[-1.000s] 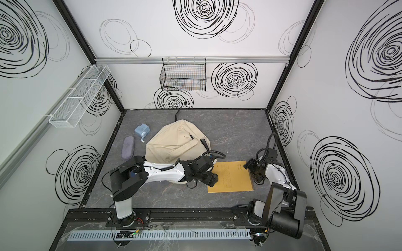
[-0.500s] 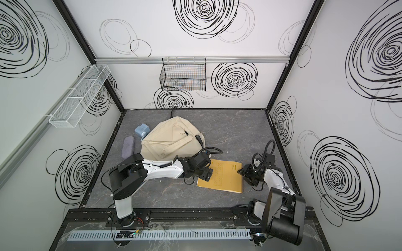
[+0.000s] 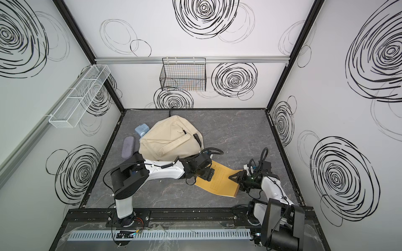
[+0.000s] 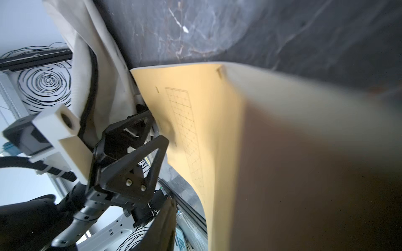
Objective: Pack books, pencil case, and school supplies into a backpack
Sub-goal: Pick up the book from the bottom-center of the table.
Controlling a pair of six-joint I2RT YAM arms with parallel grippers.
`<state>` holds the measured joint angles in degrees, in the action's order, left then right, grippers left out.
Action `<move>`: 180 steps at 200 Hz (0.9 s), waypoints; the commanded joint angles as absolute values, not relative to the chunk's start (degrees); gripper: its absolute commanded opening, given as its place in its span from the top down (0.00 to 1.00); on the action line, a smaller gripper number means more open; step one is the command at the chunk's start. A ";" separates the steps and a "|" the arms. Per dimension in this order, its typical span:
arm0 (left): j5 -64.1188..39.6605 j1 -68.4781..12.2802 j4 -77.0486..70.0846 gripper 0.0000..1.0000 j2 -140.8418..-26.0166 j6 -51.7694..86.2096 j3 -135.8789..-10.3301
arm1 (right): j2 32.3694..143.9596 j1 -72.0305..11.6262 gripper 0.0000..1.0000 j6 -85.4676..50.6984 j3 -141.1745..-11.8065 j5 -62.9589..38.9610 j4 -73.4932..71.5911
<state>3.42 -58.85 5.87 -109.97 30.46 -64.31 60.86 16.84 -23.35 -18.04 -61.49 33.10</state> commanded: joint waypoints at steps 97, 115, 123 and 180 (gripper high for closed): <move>-3.59 -60.04 3.08 0.15 -107.81 31.99 -64.98 | 59.17 16.59 0.82 -26.16 -20.16 -54.19 34.28; -3.87 -59.81 3.17 0.16 -107.73 31.99 -65.82 | 58.91 16.68 0.84 -26.41 -20.09 -54.29 34.06; -3.88 -59.77 3.36 0.15 -107.84 31.91 -66.17 | 58.80 16.72 0.88 -26.33 -20.06 -54.18 34.18; -4.30 -59.66 3.34 0.15 -101.51 28.75 -67.98 | 56.90 18.32 1.00 -27.82 -23.15 -50.67 34.80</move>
